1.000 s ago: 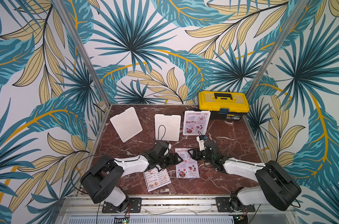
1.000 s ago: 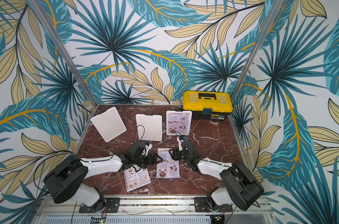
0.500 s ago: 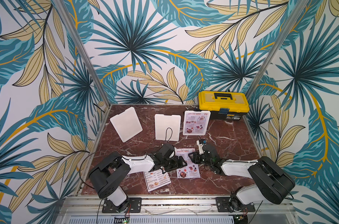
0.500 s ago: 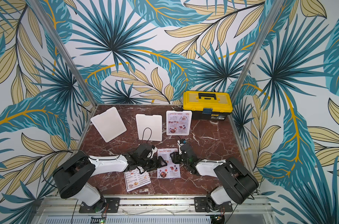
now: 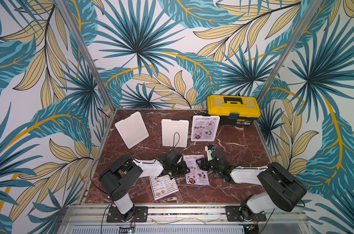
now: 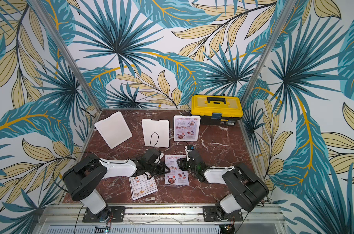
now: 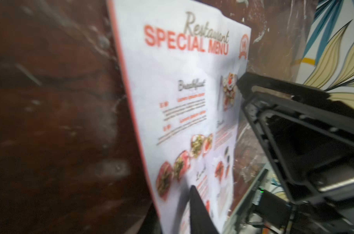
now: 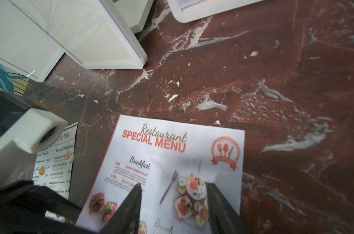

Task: Insert the menus into the narrow rack
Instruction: Pick up the menu from the center of the board.

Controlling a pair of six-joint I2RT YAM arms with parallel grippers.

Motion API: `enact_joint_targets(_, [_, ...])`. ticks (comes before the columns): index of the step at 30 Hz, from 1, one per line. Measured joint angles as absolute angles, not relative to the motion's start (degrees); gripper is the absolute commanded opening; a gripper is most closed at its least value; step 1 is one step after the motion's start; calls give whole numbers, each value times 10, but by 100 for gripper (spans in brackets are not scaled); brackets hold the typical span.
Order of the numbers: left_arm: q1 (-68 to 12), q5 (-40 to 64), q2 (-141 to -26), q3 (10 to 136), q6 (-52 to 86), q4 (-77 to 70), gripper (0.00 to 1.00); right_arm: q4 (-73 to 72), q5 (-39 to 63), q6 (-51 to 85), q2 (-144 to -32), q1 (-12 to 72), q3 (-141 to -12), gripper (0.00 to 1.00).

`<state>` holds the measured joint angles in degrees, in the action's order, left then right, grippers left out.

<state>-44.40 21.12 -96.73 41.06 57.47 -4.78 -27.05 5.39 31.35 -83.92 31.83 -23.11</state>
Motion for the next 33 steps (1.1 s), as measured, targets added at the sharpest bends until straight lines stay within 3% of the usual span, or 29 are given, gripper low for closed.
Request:
enact_joint_targets(4, [-443, 180, -954, 409, 539, -37, 6, -243, 53, 310, -759, 318, -230, 79])
enact_joint_targets(7, [-444, 149, -911, 405, 495, -30, 0, -218, 41, 308, -674, 319, -230, 98])
enact_joint_targets(8, [-448, 128, -885, 402, 471, -28, 0, -207, 33, 309, -644, 319, -230, 99])
enact_joint_targets(14, [-481, 27, -729, 377, 324, -44, 0, -170, -3, 310, -507, 319, -224, 99])
enact_joint_targets(24, [-482, 27, -506, 291, 129, -97, 0, -195, 62, 268, -394, 319, -138, 100])
enact_joint_targets(33, [-479, 72, -476, 274, 36, -109, 0, -316, 200, 229, -413, 319, -108, 99])
